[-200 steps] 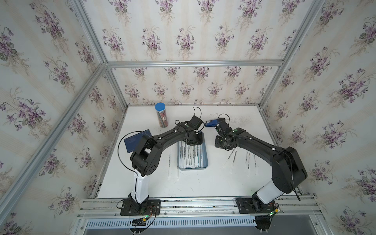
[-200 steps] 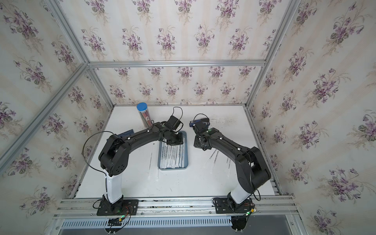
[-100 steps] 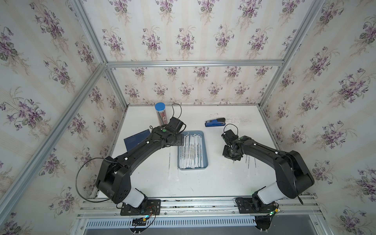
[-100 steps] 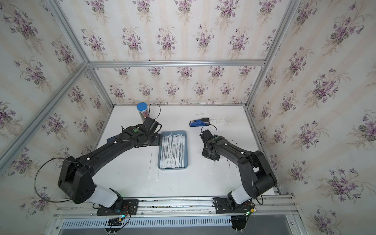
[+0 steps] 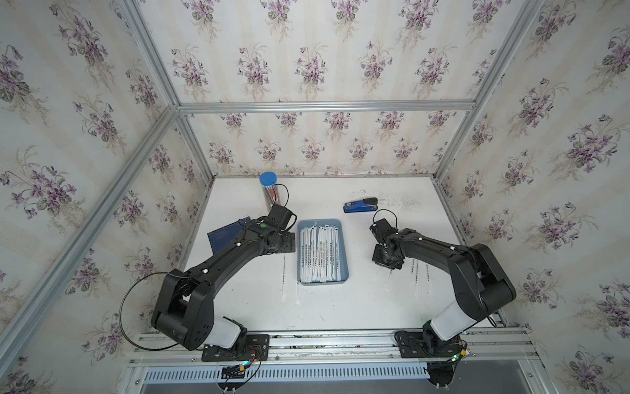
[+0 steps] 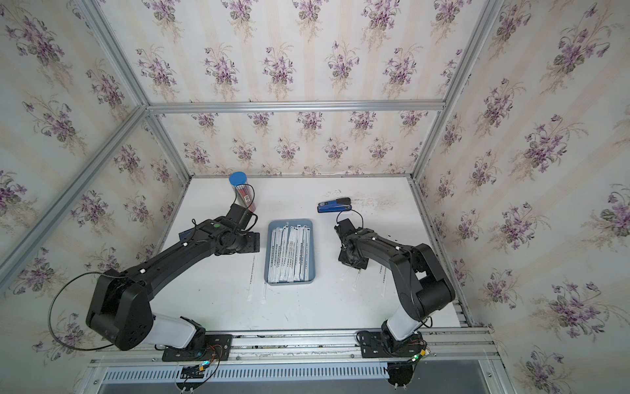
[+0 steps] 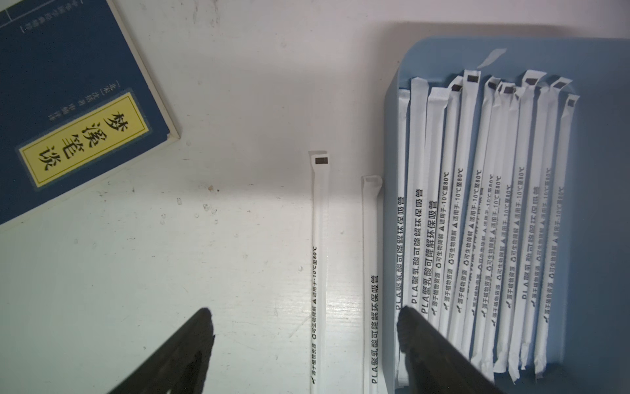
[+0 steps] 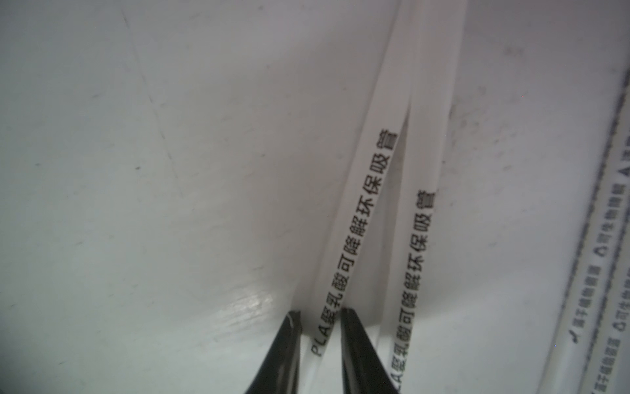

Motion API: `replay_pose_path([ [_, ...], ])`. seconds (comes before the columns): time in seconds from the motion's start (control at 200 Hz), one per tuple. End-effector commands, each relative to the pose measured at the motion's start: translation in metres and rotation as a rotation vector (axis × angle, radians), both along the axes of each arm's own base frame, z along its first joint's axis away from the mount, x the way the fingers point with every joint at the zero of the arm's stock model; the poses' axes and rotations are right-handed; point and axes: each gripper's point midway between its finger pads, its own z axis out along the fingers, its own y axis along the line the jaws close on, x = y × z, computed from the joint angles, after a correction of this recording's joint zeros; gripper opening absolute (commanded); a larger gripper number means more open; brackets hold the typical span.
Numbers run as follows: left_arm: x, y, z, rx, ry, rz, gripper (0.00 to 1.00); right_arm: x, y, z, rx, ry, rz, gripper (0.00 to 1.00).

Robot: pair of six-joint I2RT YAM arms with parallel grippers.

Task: Put the straws into the storage box
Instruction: Pick up the straw from the center of the board.

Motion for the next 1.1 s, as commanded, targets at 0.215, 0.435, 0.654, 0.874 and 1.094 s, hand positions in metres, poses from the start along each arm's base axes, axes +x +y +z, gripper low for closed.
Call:
replay_pose_path([
  [0.215, -0.001, 0.004, 0.001, -0.007, -0.008, 0.009, 0.85, 0.005, 0.007, -0.005, 0.038, -0.059, 0.106, 0.12],
  [0.435, -0.002, 0.002, 0.0, -0.018, -0.001, 0.011, 0.84, 0.01, 0.012, 0.013, 0.045, -0.079, 0.173, 0.11],
  [0.654, -0.004, 0.008, 0.0, -0.004, -0.003, 0.022, 0.84, 0.017, 0.034, 0.045, 0.08, -0.115, 0.217, 0.11],
  [0.874, -0.003, 0.011, 0.002, -0.011, -0.001, 0.028, 0.84, 0.023, 0.098, 0.089, 0.134, -0.177, 0.333, 0.11],
  [1.094, -0.003, 0.013, -0.001, -0.019, 0.003, 0.03, 0.84, 0.026, 0.169, 0.098, 0.18, -0.188, 0.449, 0.11],
])
